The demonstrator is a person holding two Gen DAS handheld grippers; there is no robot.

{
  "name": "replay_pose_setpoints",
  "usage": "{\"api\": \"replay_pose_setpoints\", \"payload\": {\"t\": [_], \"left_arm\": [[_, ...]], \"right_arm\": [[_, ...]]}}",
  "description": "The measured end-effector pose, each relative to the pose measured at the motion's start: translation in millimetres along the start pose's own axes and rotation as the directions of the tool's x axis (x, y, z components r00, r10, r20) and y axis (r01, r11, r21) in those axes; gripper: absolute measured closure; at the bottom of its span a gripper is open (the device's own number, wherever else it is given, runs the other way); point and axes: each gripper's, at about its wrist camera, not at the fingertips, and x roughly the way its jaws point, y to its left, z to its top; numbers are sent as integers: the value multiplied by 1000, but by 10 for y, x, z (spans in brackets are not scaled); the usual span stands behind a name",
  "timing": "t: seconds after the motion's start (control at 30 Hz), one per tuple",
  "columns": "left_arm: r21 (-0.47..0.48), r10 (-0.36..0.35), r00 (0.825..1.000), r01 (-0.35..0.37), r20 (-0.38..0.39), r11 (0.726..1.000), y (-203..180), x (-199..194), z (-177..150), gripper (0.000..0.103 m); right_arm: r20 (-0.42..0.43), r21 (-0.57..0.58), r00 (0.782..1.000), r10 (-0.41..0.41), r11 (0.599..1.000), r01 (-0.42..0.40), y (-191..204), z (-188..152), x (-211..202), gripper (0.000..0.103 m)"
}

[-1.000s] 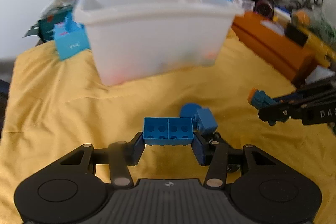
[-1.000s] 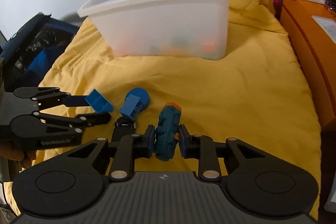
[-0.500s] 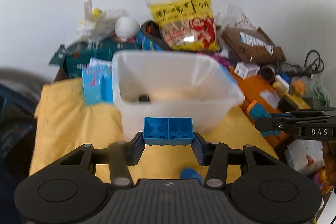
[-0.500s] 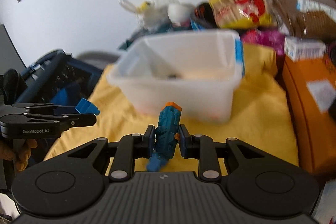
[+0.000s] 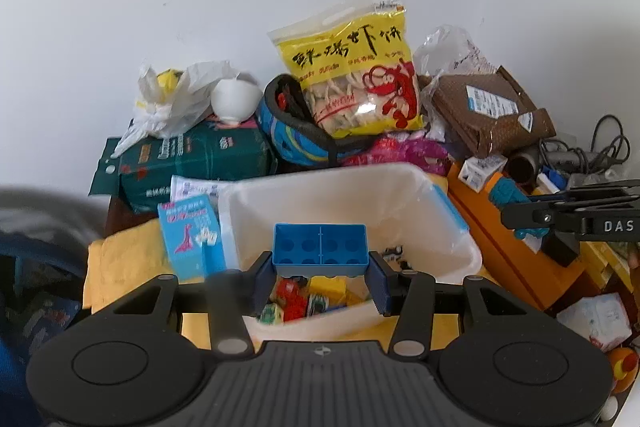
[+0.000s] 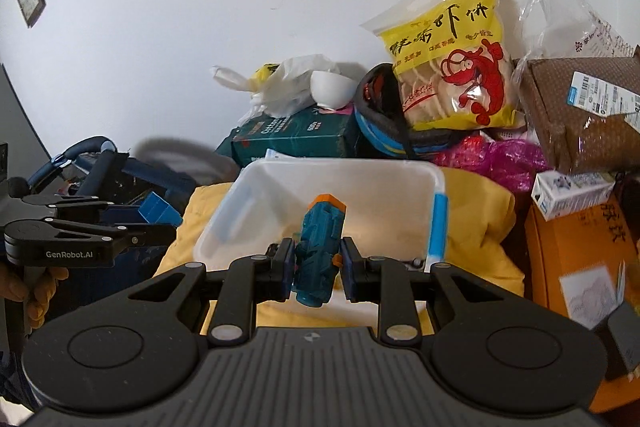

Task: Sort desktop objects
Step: 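Carry the blue brick and teal car over the white bin and open both tools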

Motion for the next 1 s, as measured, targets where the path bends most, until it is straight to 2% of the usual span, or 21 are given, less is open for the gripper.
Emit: {"api": "replay_pose_setpoints", "payload": {"t": [0.37, 0.53, 0.83, 0.87, 0.9, 0.93, 0.97, 1.0], "left_arm": [[-19, -8, 997, 7, -74, 1000, 63, 296, 429, 51], [-27, 0, 994, -2, -109, 1000, 90, 436, 500, 51], [-18, 21, 991, -24, -134, 1000, 120, 576, 579, 51], [-12, 36, 989, -38, -141, 999, 114, 602, 582, 50], [-4, 52, 988, -53, -147, 999, 111, 637, 576, 47], [1, 74, 986, -75, -152, 997, 113, 668, 560, 43], [3, 110, 982, -110, -154, 994, 123, 691, 528, 36], [4, 139, 979, -140, -152, 990, 132, 705, 473, 35]], "right_arm": [[-89, -8, 996, -12, 1000, 11, -43, 378, 306, 76], [-145, -10, 989, -26, 1000, 24, -65, 470, 483, 76], [-164, -15, 985, -52, 999, 50, -114, 572, 639, 76], [-167, -14, 984, -60, 998, 58, -122, 578, 665, 74], [-166, -16, 983, -78, 997, 77, -123, 579, 687, 67], [-165, -19, 981, -97, 995, 96, -127, 577, 714, 59], [-161, -21, 980, -112, 994, 111, -138, 566, 737, 46], [-159, -21, 980, -119, 993, 117, -149, 548, 757, 45]]}}
